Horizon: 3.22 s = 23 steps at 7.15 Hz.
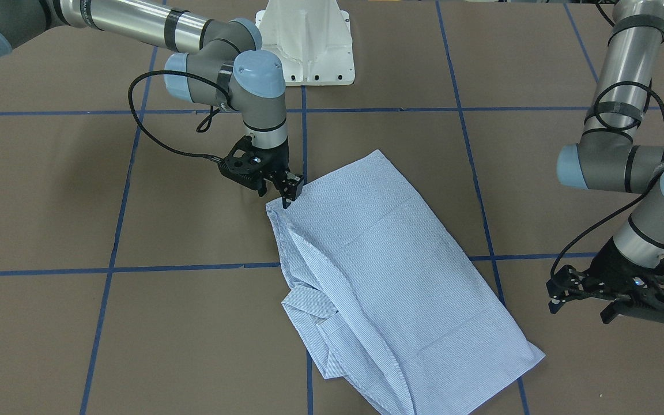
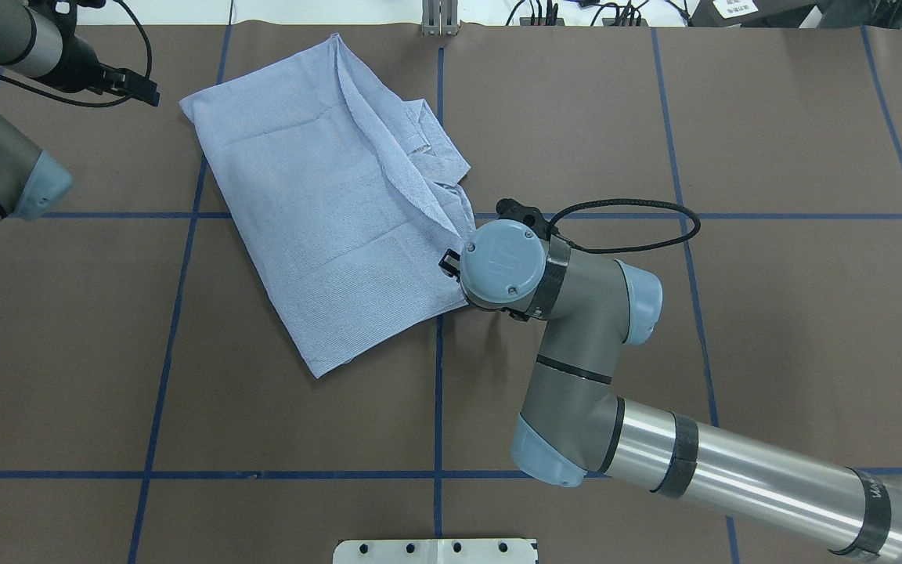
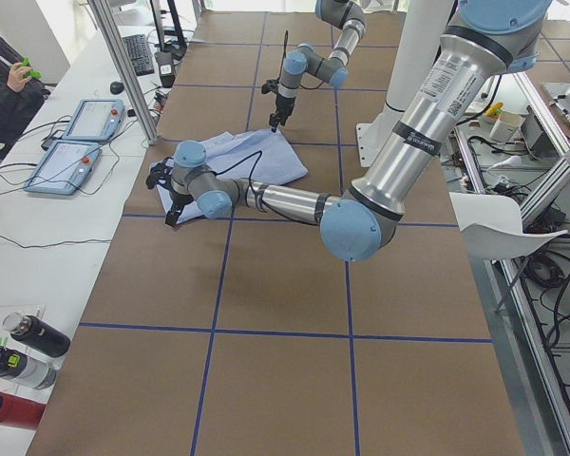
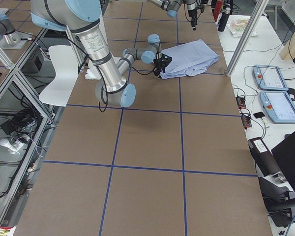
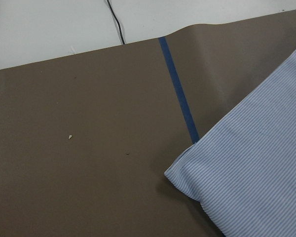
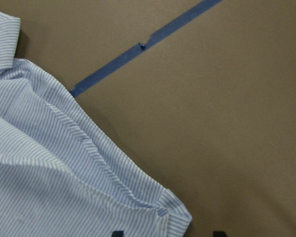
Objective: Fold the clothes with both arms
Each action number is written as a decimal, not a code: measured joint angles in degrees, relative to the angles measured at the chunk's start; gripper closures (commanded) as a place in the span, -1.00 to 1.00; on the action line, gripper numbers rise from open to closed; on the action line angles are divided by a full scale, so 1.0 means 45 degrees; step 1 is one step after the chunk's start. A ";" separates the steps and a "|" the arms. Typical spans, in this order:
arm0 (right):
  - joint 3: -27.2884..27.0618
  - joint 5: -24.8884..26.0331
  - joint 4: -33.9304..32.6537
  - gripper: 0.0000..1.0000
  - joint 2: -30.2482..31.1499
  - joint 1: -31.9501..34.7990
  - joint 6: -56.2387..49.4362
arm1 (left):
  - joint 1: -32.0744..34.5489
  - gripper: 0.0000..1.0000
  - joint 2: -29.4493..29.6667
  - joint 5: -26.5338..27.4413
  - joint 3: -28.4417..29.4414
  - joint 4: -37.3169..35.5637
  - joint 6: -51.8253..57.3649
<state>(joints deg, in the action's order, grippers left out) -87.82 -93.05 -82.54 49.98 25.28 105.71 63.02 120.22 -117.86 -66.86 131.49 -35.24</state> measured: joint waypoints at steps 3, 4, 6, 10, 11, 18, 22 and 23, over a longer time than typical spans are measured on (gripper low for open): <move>0.0061 0.0641 0.0002 -0.10 -0.0003 -0.0082 -0.0091 | -0.0001 -1.00 -0.0015 0.0000 -0.0014 0.0000 0.0011; 0.0071 0.0860 0.0002 -0.10 -0.0010 -0.0088 -0.0108 | -0.0001 -1.00 -0.0015 0.0000 -0.0010 0.0000 0.0016; 0.0103 0.1205 0.0003 -0.10 0.0006 -0.0119 -0.0138 | 0.0000 -1.00 -0.0017 -0.0013 -0.0017 0.0000 0.0018; 0.0185 0.1540 0.0002 0.12 -0.0001 -0.0281 -0.0170 | -0.0001 -1.00 -0.0016 -0.0019 -0.0010 -0.0001 0.0018; 0.0192 0.1562 -0.0002 0.17 0.0003 -0.0311 -0.0171 | 0.0000 -1.00 -0.0016 -0.0020 -0.0017 0.0000 0.0018; -0.0444 0.1547 0.0015 1.00 0.0193 -0.0366 -0.0590 | -0.0001 -1.00 -0.0350 -0.0071 -0.0723 -0.0124 -0.0094; -0.4260 0.1897 -0.0121 1.00 0.2679 -0.1548 0.0244 | -0.0667 -1.00 -0.1601 -0.1941 -0.3504 -0.0051 -0.2668; -0.5044 0.2324 -0.0269 1.00 0.3167 -0.2122 0.0693 | -0.1505 -1.00 -0.2372 -0.2129 -0.5089 -0.0043 -0.3975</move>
<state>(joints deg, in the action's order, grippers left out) -110.51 -82.59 -83.75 64.23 15.73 108.83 56.25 109.54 -127.44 -89.76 131.29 -53.12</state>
